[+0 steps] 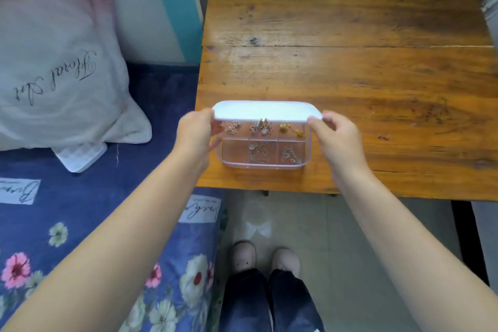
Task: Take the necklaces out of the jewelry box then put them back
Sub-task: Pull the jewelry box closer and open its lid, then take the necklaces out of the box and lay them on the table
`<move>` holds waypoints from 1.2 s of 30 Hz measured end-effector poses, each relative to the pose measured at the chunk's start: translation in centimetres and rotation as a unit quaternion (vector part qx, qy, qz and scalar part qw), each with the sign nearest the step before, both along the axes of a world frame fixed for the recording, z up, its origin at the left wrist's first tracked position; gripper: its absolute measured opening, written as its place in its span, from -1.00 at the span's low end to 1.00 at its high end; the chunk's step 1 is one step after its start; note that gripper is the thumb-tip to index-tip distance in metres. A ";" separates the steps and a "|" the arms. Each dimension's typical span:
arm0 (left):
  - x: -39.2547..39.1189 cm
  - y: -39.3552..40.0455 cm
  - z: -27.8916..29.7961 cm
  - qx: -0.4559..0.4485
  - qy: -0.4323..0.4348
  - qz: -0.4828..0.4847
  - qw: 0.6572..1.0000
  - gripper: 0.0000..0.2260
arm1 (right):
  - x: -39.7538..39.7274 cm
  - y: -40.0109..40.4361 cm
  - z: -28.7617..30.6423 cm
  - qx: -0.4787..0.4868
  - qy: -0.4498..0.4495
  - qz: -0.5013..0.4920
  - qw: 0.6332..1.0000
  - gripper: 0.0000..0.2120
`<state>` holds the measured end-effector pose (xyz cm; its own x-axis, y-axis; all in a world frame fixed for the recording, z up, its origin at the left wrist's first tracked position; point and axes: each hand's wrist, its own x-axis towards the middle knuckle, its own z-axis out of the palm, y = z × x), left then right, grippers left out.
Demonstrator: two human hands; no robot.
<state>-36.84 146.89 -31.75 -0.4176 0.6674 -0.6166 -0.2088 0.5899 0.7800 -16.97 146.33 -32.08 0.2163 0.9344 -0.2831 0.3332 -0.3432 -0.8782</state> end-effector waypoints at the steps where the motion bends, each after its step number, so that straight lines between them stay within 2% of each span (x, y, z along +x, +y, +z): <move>1: -0.3 1.1 0.7 0.025 0.015 -0.015 0.999 -0.82 | 0.1 1.1 0.7 0.039 -0.010 -0.007 0.999 -0.73; 3: -0.6 3.5 1.3 0.086 0.108 -0.089 0.986 -0.78 | 0.0 3.7 1.4 0.091 -0.039 0.002 0.995 -0.69; 4: -0.7 4.4 1.2 0.110 0.193 -0.154 0.963 -0.80 | -0.2 5.1 1.4 0.089 -0.048 0.010 0.995 -0.70; 6: -0.8 5.8 0.3 0.117 0.345 -0.292 0.884 -0.75 | -0.5 7.4 0.7 0.054 -0.052 0.034 0.997 -0.73; 8: -0.9 5.9 -1.1 0.067 0.427 -0.397 0.810 -0.70 | -0.8 8.3 -0.3 0.017 -0.074 0.073 0.994 -0.74; 10: -1.0 4.6 -2.4 0.039 0.495 -0.449 0.743 -0.72 | -0.8 7.6 -1.3 0.033 -0.151 0.128 0.980 -0.77; 12: -1.1 2.4 -3.5 0.076 0.531 -0.476 0.697 -0.78 | -0.6 5.8 -2.2 0.073 -0.258 0.224 0.937 -0.83; 14: -0.6 0.4 -4.2 0.138 0.521 -0.518 0.664 -0.88 | -0.4 4.1 -2.7 0.077 -0.354 0.345 0.866 -0.86; 16: 0.2 -0.3 -4.7 0.151 0.503 -0.562 0.639 -0.92 | -0.5 3.3 -3.1 0.038 -0.422 0.438 0.793 -0.83; 18: 1.2 0.1 -5.0 0.099 0.496 -0.589 0.630 -0.85 | -1.1 3.1 -3.5 0.004 -0.466 0.489 0.737 -0.85; 19: 1.6 0.5 -5.2 0.064 0.496 -0.593 0.631 -0.83 | -1.4 3.1 -3.7 -0.003 -0.482 0.499 0.720 -0.85; 22: 2.4 1.2 -5.7 -0.006 0.489 -0.582 0.650 -0.79 | -1.8 3.4 -3.9 0.013 -0.514 0.508 0.691 -0.83; 26: 4.1 1.6 -5.8 -0.062 0.526 -0.604 0.596 -0.77 | -0.7 3.5 -3.4 0.023 -0.559 0.470 0.683 -0.84; 32: 4.7 1.4 -6.0 -0.087 0.505 -0.605 0.609 -0.73 | -0.4 3.3 -3.3 -0.023 -0.579 0.467 0.668 -0.78; 34: 4.4 1.1 -5.8 -0.079 0.500 -0.608 0.611 -0.74 | -0.8 3.4 -3.3 -0.060 -0.585 0.483 0.649 -0.73; 36: 4.1 0.9 -5.9 -0.062 0.494 -0.598 0.628 -0.77 | -1.5 3.3 -3.6 -0.075 -0.589 0.495 0.634 -0.73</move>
<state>-32.71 147.78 -37.64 0.1175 0.8403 -0.5292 0.9912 -0.0669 0.1138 -18.50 149.65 -35.63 -0.3112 0.7592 -0.5716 0.8452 0.4960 0.1988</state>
